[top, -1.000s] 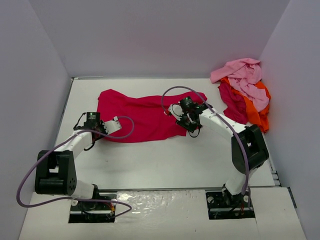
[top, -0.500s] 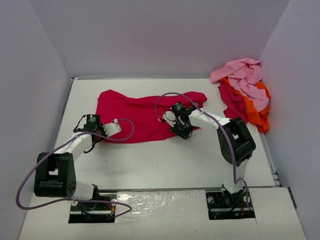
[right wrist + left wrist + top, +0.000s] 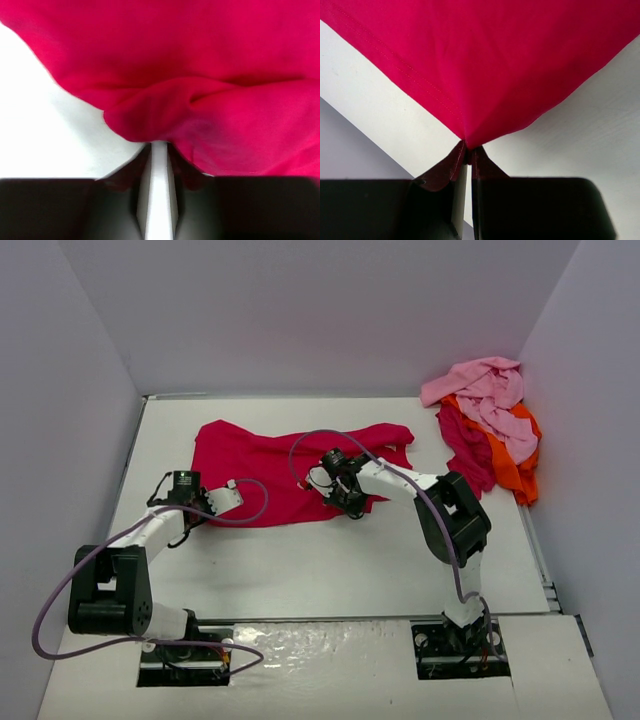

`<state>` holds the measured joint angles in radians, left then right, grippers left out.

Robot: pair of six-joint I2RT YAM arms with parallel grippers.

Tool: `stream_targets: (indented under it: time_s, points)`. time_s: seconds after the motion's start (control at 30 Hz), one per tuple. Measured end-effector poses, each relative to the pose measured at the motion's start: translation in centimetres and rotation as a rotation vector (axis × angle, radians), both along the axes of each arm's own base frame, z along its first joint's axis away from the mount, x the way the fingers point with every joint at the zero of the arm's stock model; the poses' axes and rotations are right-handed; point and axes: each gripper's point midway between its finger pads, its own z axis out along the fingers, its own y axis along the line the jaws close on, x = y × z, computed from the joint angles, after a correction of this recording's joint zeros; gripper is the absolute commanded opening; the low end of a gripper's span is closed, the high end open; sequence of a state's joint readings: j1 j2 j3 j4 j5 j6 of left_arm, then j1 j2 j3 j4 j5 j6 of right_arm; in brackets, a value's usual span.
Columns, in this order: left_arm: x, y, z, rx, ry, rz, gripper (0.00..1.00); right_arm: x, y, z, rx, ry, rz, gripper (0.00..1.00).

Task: Fold and stack the t-shirts

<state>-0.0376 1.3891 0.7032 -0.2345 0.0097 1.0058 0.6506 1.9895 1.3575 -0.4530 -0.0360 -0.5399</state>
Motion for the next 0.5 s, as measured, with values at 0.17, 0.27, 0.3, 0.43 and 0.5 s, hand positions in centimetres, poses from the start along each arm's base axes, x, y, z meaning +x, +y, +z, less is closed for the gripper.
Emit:
stream_targets:
  time_s: [0.17, 0.27, 0.3, 0.43, 0.5]
  points:
    - [0.02, 0.02, 0.00, 0.000, -0.002, 0.001, 0.00, 0.38, -0.14, 0.29, -0.005, -0.024, -0.007, 0.44]
    - [0.04, 0.01, 0.01, 0.000, -0.002, 0.000, 0.00, 0.53, -0.26, 0.31, -0.011, -0.033, -0.010, 0.45]
    - [0.04, 0.01, 0.01, 0.000, -0.002, 0.000, 0.00, 0.59, -0.29, 0.33, -0.013, -0.036, -0.011, 0.45]
    - [-0.03, 0.01, -0.11, 0.000, -0.002, 0.000, 0.00, 0.77, -0.56, 0.34, -0.025, -0.046, -0.023, 0.24]
    - [-0.22, 0.02, -0.30, 0.000, 0.004, 0.000, 0.00, 0.81, -0.64, 0.24, -0.031, -0.047, -0.028, 0.04]
